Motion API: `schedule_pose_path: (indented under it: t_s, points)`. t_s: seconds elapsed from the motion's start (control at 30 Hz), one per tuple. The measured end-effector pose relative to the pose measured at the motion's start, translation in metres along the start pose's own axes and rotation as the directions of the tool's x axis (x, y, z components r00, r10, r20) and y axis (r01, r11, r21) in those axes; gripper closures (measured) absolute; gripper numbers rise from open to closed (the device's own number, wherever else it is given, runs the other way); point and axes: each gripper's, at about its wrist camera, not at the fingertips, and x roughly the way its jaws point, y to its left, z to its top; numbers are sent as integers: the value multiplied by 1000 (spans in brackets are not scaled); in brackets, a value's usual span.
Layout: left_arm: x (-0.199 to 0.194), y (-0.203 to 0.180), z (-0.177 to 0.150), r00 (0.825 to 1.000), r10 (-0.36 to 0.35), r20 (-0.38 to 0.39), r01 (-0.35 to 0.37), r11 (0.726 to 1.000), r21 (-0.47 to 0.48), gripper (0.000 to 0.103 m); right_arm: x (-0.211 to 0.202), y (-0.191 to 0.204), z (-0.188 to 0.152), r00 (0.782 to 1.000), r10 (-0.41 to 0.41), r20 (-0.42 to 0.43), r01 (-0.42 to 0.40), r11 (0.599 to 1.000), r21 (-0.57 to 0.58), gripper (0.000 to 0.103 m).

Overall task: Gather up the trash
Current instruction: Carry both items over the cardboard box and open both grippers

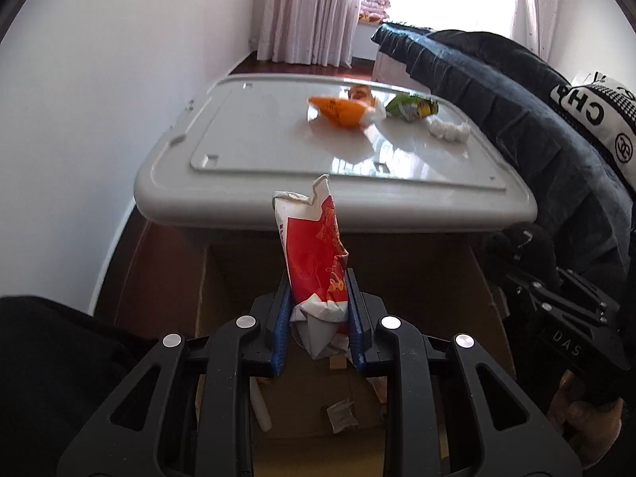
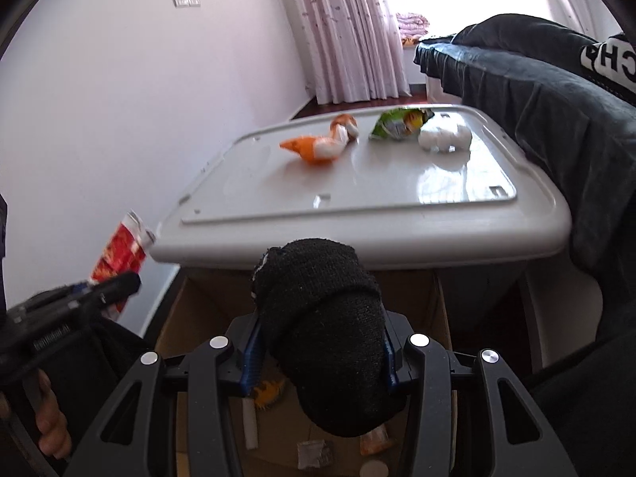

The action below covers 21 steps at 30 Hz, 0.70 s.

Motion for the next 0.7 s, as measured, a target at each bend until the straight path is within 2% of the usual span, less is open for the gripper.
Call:
schedule_pose_path:
  t_s: [0.07,0.2,0.43,0.7]
  points:
    - [15,1,-11,999,7,-40,-6,1000,9,79,4,6,-3,1000,-24,-6,24,999,-40,58]
    - [34,13,-20,994,-6,-111,2,999,-36,79,10,10,-10,999,-32,-31,29,997,-68,58]
    - [35,19,-28,991,-17,-131,12,999,-40,79,18,12,-12,998,-8,-65,5,999,-51,58]
    - [38,17,-28,991,-10,-136,6,999,-31,79,15,11,-12,998,-5,-57,2,999,-44,58]
